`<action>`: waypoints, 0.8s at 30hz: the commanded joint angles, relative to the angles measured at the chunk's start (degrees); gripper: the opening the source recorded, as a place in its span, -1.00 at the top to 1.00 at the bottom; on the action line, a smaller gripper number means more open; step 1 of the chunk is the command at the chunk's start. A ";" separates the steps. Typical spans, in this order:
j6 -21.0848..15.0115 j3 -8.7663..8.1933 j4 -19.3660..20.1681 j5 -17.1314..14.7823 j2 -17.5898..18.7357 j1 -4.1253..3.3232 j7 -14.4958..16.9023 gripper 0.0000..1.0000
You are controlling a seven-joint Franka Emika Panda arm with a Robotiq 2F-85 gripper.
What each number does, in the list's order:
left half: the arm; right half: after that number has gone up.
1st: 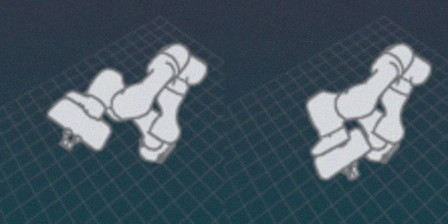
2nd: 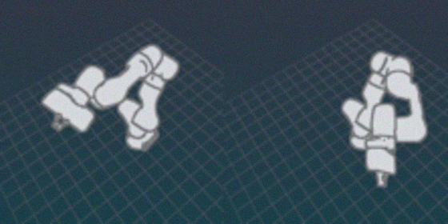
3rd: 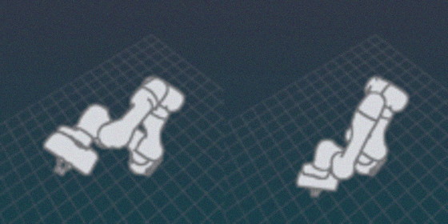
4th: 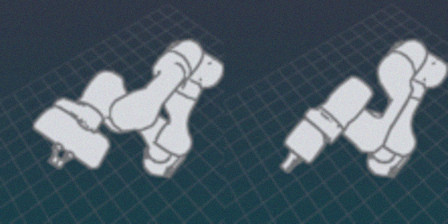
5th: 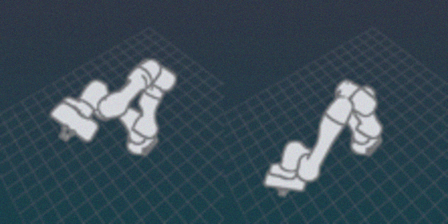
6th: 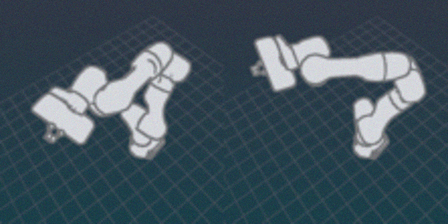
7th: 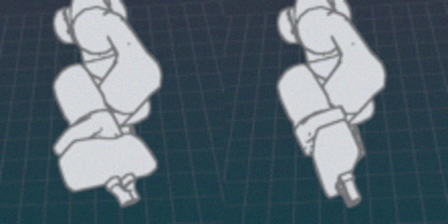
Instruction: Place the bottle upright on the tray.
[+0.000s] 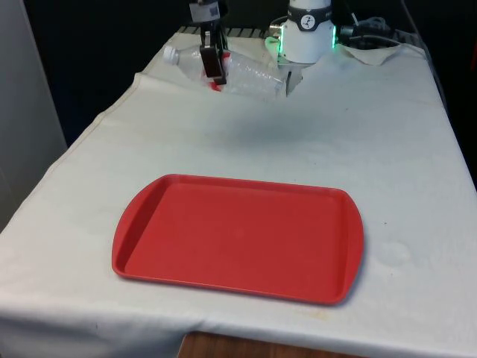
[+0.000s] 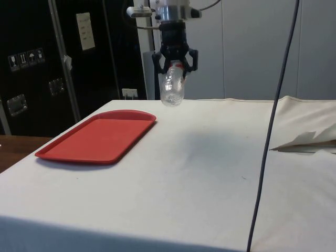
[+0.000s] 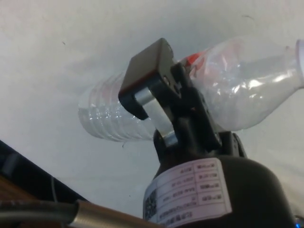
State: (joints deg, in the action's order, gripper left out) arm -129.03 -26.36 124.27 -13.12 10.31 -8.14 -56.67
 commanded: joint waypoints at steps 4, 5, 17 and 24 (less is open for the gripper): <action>-1.38 0.11 0.29 -0.06 0.23 -0.06 1.49 0.35; -1.49 0.11 0.29 0.06 0.34 -0.06 1.83 0.35; -1.72 -0.11 -0.11 4.41 0.00 -0.29 2.64 0.35; -2.12 -0.11 -0.17 7.56 0.00 -0.34 2.69 0.35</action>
State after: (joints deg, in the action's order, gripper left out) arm -130.52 -26.36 123.93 -6.19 10.43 -8.25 -53.69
